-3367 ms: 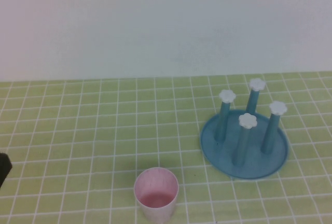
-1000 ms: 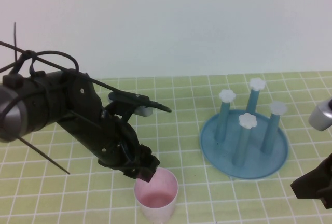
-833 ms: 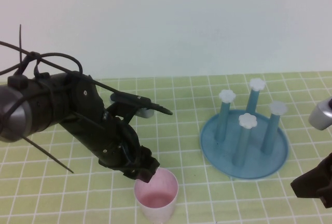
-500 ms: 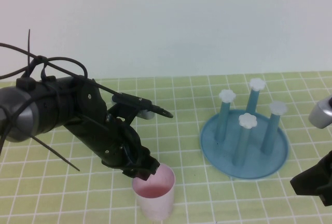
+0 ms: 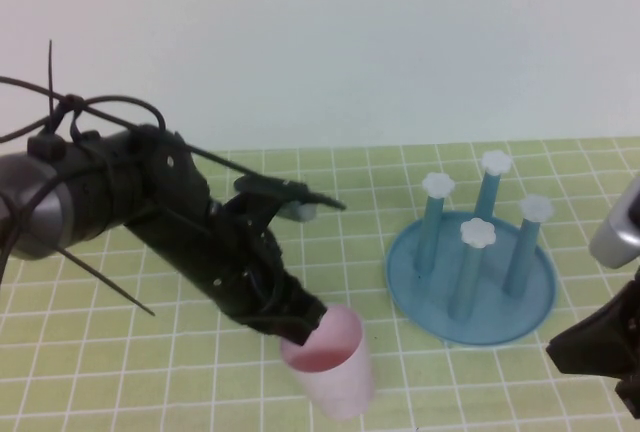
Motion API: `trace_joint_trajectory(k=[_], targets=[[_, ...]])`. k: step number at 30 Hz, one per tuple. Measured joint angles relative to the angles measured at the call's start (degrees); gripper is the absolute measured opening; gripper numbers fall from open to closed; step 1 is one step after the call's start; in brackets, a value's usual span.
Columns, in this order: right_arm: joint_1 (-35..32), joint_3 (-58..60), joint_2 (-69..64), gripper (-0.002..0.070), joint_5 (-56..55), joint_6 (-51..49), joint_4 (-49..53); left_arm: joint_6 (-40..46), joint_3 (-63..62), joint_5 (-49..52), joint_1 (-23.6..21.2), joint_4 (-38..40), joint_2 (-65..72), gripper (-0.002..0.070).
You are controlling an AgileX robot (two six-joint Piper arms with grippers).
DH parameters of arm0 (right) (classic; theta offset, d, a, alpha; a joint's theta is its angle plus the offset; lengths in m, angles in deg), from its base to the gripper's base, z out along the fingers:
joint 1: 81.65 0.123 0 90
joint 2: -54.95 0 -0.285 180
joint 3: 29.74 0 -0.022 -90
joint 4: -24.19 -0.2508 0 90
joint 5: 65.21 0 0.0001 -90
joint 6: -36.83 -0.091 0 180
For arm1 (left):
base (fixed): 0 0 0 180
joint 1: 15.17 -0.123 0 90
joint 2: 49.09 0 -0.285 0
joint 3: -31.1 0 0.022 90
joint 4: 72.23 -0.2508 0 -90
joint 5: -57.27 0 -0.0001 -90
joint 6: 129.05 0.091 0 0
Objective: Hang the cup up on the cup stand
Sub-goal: Pick up the cup from the table, then adjust the cup with two arms
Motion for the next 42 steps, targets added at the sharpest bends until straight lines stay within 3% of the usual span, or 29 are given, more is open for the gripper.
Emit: trace_joint_trajectory(k=[5, 8, 16, 21, 42], targets=[[1.69, 0.00, 0.00, 0.0001, -0.12, 10.93, -5.53, 3.90, -4.92, 5.64, 0.00, 7.45, 0.00, 0.0012], [3.29, 0.00, 0.00, 0.0053, -0.12, 18.29, -10.01, 4.47, -8.47, 9.67, 0.00, 9.28, -0.10, 0.0011], [4.92, 0.00, 0.00, 0.0412, -6.77, 29.18, -15.88, 2.94, -17.14, 15.81, -0.10, 9.37, -0.10, 0.0011], [5.03, 0.00, 0.00, 0.0554, -7.98, 36.82, -19.82, 1.20, -20.31, 19.75, -0.10, 9.37, -0.10, 0.0010], [5.03, 0.00, -8.56, 0.0580, -9.99, 40.07, -26.44, 0.85, -21.32, 20.18, -0.10, 13.39, -0.10, 0.0010]])
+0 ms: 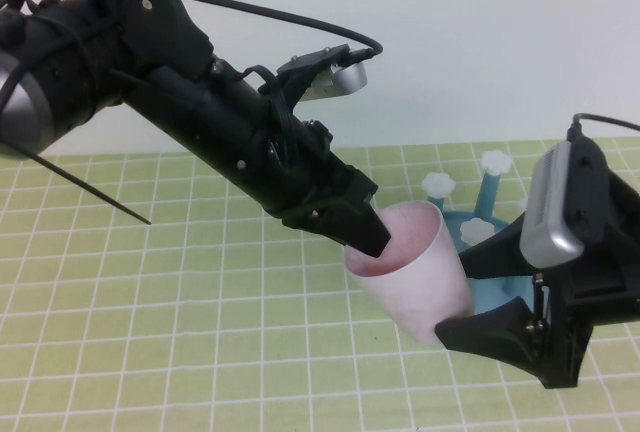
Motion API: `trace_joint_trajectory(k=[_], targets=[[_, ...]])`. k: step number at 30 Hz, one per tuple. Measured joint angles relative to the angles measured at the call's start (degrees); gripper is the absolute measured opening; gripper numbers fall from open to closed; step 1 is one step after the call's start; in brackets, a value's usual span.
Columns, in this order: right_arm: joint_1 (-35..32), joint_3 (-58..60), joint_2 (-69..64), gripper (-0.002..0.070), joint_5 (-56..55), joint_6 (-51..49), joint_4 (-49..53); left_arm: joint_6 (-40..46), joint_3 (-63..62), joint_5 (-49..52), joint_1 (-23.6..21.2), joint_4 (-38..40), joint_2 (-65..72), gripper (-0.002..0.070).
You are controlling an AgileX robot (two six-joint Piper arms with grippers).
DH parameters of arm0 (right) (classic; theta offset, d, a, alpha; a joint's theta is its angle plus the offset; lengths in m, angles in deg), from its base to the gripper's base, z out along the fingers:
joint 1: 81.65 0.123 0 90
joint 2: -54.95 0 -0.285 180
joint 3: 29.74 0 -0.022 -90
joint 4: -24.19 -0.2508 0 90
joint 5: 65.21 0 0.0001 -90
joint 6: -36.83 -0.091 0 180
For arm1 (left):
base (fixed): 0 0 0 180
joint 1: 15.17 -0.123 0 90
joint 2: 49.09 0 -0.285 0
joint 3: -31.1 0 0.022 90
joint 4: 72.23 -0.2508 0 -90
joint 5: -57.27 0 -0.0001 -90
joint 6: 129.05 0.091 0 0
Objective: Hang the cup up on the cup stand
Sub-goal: Adjust the cup with two arms
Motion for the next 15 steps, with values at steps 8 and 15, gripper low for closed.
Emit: trace_joint_trajectory(k=[8, 15], targets=[[0.09, -0.03, -3.16, 0.0559, 0.52, 3.92, -4.52, 0.62, 0.00, -0.10, 0.00, -0.13, 0.00, 0.0010], [0.09, -0.03, -3.67, 0.0497, 0.86, 4.70, -5.14, 1.12, 0.00, -0.65, 0.00, -1.40, 0.00, 0.0011]])
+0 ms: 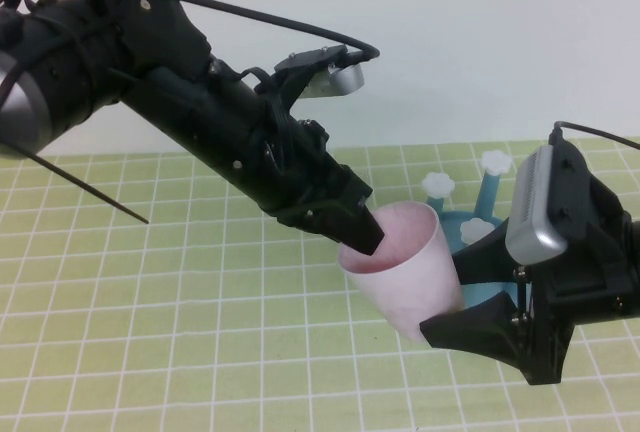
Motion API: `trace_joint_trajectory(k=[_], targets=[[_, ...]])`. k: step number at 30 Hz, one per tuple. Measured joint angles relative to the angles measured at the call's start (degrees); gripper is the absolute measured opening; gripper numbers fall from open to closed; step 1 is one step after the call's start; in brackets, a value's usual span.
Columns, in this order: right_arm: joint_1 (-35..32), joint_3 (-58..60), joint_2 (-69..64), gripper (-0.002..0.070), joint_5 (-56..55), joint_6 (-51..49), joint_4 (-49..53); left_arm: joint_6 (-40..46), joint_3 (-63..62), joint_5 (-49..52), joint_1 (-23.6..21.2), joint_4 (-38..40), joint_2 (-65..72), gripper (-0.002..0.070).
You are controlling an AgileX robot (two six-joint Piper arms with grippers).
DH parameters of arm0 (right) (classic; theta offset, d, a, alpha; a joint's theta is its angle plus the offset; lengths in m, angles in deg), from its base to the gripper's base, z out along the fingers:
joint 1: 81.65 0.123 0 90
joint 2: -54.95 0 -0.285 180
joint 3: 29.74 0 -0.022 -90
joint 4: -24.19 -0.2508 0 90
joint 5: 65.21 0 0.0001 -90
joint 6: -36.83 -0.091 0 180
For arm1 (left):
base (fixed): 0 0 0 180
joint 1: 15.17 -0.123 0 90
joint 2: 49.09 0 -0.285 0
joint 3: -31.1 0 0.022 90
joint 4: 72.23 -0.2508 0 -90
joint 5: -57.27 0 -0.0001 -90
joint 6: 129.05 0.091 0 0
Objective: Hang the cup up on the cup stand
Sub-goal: Adjust the cup with two arms
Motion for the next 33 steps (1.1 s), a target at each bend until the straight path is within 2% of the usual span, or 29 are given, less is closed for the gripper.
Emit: trace_joint_trajectory(k=[7, 12, 15, 20, 26, 33], targets=[[0.25, -0.21, -0.46, 0.0494, -1.49, 0.00, -2.05, 2.21, -2.30, -1.51, 0.20, -5.78, 0.00, 0.0035], [0.38, -0.56, -0.46, 0.0490, -1.38, 0.00, -0.84, 0.70, -9.28, 1.20, -0.08, -16.19, -0.11, 0.0161], [0.38, -0.56, -0.46, 0.0490, -1.26, 0.00, -0.13, -1.67, -11.70, 1.10, -0.08, -19.40, -1.51, 0.0230], [0.38, -0.56, -0.46, 0.0489, -1.26, -0.36, 0.16, 0.74, -11.99, 1.47, 0.02, -17.55, -5.85, 0.0262], [0.38, -0.56, -0.46, 0.0489, -1.71, -1.08, 0.16, 16.15, -5.12, 1.37, 0.02, -8.61, -13.43, 0.0265], [0.38, -0.56, -0.46, 0.0489, -0.65, -1.40, 0.16, 23.74, 7.16, 1.47, 0.02, -8.35, -17.63, 0.0265]])
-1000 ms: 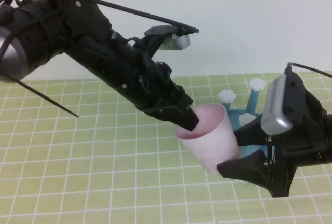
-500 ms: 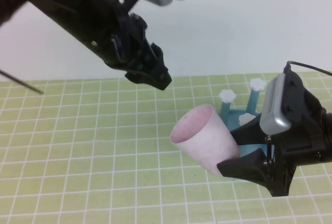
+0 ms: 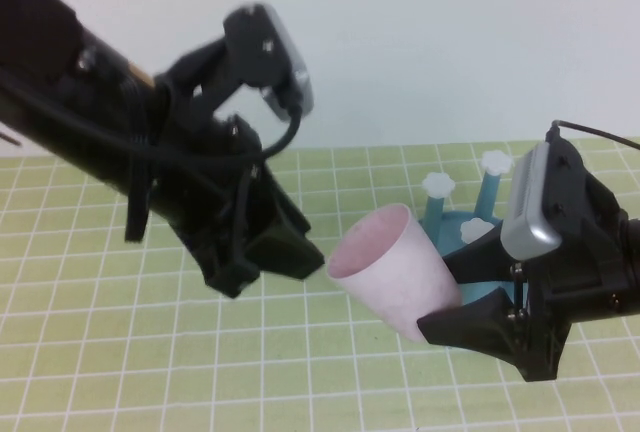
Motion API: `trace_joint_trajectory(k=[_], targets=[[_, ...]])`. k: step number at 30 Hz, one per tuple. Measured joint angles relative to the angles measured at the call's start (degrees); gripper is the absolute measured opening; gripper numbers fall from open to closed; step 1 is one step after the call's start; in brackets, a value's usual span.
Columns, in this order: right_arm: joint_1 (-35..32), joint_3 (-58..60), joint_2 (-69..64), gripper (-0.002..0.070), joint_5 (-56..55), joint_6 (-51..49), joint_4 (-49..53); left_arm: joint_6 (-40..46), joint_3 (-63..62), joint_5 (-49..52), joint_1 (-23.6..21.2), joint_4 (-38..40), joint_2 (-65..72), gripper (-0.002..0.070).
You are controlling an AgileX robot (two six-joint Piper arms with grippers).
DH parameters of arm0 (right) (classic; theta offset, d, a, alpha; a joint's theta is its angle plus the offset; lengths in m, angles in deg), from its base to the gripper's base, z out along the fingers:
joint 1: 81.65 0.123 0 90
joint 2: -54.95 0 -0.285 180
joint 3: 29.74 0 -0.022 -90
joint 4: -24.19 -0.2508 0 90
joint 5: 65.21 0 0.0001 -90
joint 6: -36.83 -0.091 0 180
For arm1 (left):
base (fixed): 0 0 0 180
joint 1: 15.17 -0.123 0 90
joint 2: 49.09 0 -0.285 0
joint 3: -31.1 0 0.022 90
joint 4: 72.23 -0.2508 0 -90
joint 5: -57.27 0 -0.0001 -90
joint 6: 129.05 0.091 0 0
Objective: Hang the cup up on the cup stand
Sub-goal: Adjust the cup with two arms
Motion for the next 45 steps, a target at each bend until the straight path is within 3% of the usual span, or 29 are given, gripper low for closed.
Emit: trace_joint_trajectory(k=[10, 30, 33, 38, 45], targets=[[0.00, 0.00, 0.00, 0.0488, 5.91, 1.65, -0.63, 5.56, 1.42, -0.32, 0.00, 9.03, 0.98, 0.0265], [0.00, -4.97, 0.00, 0.0487, 10.09, 1.80, -3.19, 5.78, 1.42, -0.11, 0.00, 9.64, 0.98, 0.0265], [0.00, -4.99, 0.00, 0.0487, 10.31, 1.80, -3.19, 6.29, 1.42, 0.28, 0.00, 9.64, 0.98, 0.0224], [-0.11, -4.99, 0.00, 0.0483, 9.81, 1.06, -3.30, 7.74, 1.42, 0.75, 0.00, 9.47, 0.98, 0.0049], [-0.24, -5.09, 0.00, 0.0494, 9.72, -0.78, -3.30, 7.29, 1.42, 0.75, 0.00, 8.46, 0.98, 0.0021]])
